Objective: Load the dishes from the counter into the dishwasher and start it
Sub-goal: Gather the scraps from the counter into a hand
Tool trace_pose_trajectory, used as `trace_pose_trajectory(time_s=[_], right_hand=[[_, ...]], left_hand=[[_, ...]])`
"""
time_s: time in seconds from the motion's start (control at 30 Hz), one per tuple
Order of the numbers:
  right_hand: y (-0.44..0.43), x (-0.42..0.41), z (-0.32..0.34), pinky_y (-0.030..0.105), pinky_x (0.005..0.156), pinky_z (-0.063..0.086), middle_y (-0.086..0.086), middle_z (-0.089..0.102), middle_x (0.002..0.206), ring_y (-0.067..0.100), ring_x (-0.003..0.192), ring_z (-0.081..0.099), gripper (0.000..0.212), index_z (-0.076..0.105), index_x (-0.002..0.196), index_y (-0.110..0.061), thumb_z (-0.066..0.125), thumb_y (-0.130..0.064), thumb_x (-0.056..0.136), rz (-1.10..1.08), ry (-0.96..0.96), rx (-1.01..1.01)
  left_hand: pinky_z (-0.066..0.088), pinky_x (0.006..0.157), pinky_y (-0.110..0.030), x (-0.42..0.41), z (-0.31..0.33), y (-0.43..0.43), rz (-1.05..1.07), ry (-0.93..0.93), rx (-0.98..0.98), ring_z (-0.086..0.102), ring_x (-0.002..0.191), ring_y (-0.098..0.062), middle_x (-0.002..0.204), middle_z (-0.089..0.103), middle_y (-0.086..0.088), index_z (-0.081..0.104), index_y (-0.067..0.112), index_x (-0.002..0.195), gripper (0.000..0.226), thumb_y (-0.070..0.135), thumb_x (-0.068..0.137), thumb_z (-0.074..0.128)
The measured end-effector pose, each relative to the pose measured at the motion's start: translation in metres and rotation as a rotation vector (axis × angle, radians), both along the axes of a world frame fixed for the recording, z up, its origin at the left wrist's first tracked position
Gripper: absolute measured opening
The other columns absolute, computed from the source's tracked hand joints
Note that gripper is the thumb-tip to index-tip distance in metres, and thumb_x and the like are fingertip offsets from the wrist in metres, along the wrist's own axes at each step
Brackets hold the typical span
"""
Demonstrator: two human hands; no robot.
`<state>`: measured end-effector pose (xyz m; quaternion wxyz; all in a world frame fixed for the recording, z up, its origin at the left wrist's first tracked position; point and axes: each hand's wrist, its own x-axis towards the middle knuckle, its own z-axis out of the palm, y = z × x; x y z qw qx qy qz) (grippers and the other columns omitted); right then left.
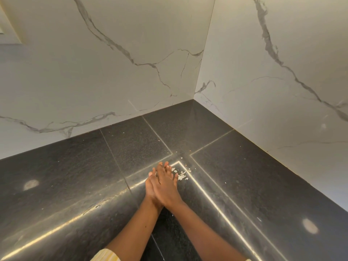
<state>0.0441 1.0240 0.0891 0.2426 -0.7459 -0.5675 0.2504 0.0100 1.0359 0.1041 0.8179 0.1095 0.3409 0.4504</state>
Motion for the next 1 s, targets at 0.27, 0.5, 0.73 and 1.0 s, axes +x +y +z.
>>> trace_pose_trajectory(time_s=[0.27,0.5,0.73,1.0], right_hand=[[-0.003,0.045,0.016,0.023,0.096,0.043,0.001,0.054,0.134,0.013,0.122,0.051,0.039,0.048,0.134,-0.026,0.038,-0.039,0.098,-0.281,0.393,0.341],[0.019,0.139,-0.023,0.033,0.116,0.001,0.009,0.005,0.157,0.020,0.145,0.001,0.069,0.007,0.149,-0.006,0.015,-0.052,0.098,-0.122,-0.336,-0.116],[0.046,0.104,-0.020,0.025,0.114,0.000,-0.003,0.008,0.157,0.012,0.144,0.004,0.052,0.012,0.149,-0.020,0.021,-0.039,0.102,0.425,-0.343,-0.038],[0.039,0.121,-0.009,0.017,0.110,0.013,-0.021,0.029,0.145,0.000,0.133,0.029,0.045,0.032,0.141,-0.036,0.022,-0.044,0.098,0.481,-0.004,0.058]], left_hand=[[0.055,0.078,-0.030,-0.031,0.000,0.029,0.196,-0.377,-0.252,0.062,0.095,-0.016,0.107,0.065,-0.005,0.052,0.011,0.129,0.041,0.026,0.101,0.025],[0.057,0.067,-0.028,-0.054,0.003,0.043,0.287,-0.430,-0.272,0.065,0.086,-0.018,0.087,0.072,-0.007,0.062,0.008,0.108,0.040,0.025,0.101,0.027],[0.056,0.076,-0.028,-0.065,0.007,0.053,0.345,-0.455,-0.257,0.065,0.090,-0.017,0.089,0.073,-0.008,0.065,0.007,0.101,0.043,0.026,0.101,0.027],[0.050,0.087,-0.027,-0.085,0.008,0.064,0.426,-0.438,-0.242,0.064,0.095,-0.015,0.097,0.070,-0.005,0.065,0.008,0.102,0.044,0.026,0.102,0.025]])
